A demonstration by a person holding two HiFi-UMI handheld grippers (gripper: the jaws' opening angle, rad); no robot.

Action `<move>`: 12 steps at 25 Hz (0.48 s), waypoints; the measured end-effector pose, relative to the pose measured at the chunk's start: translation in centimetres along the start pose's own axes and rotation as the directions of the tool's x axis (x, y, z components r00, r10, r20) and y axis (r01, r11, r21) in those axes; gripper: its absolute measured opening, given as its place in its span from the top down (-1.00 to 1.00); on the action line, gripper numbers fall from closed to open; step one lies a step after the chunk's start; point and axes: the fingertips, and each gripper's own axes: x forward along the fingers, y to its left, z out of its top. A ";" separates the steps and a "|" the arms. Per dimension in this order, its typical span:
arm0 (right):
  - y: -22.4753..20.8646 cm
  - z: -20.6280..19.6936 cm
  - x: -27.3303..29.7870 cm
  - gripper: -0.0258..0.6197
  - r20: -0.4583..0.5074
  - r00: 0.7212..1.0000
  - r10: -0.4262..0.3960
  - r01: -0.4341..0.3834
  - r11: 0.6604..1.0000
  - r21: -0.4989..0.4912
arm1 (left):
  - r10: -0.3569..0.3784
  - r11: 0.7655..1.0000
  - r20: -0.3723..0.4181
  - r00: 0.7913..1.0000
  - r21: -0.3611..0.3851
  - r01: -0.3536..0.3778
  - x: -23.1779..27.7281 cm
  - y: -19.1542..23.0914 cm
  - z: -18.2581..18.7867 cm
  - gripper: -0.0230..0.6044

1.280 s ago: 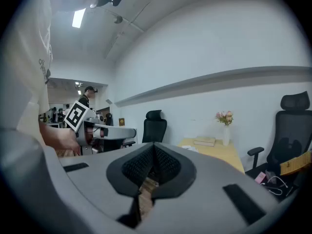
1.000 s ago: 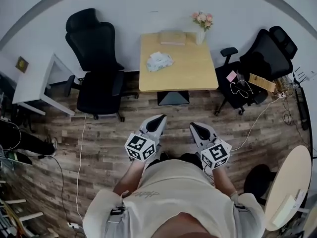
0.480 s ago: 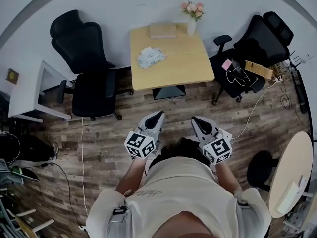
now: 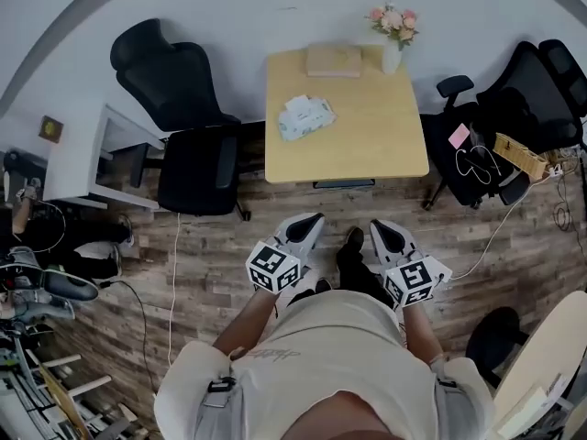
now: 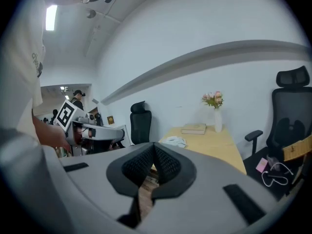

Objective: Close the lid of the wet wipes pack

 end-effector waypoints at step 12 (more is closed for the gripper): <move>-11.5 5.6 10.1 0.92 0.045 0.991 0.123 -0.119 0.990 -0.074 | 0.136 0.991 0.051 0.989 -0.014 -0.135 8.9 8.3 8.0 0.87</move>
